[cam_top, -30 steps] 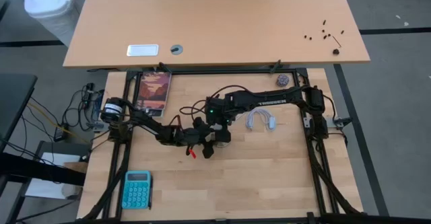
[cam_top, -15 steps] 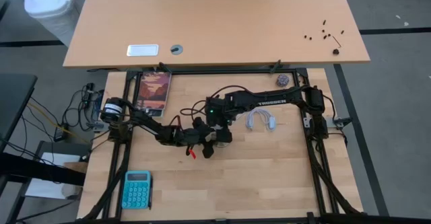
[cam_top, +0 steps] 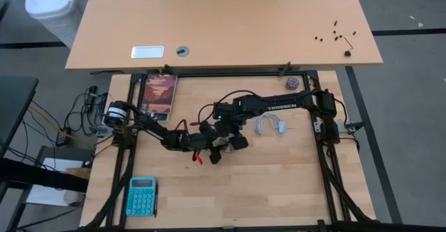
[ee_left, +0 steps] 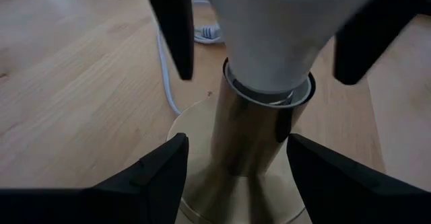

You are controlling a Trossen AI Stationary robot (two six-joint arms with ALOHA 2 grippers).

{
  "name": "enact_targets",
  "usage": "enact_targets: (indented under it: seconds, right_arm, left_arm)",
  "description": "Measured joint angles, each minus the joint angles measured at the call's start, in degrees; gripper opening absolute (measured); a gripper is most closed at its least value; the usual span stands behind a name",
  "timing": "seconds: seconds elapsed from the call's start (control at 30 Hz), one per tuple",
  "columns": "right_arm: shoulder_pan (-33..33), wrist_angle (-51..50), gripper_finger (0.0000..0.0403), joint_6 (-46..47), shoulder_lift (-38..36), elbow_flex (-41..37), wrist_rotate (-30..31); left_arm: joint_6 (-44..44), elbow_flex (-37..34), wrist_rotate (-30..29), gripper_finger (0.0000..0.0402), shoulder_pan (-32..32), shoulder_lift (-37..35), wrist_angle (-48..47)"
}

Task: Screw lightbulb
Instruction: Insert the lightbulb into the desk lamp

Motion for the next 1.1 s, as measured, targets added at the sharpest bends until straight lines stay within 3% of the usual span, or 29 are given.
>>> enact_targets:
  seconds: [0.27,0.4,1.1]
  right_arm:
    - [1.33,-0.1,0.0261,-11.86,0.0,0.0,0.37]
    - [1.37,-0.03,0.0254,-13.16,0.0,0.0,2.66]
    - [-1.49,-1.82,0.0355,-6.21,-4.93,0.0,1.14]
  left_arm:
    - [-0.02,0.0,-0.04,0.0255,0.0,0.01,0.02]
    - [-0.17,0.0,0.16,0.0255,0.0,0.0,0.18]
    - [-0.14,0.0,0.92,0.0255,0.02,0.0,0.65]
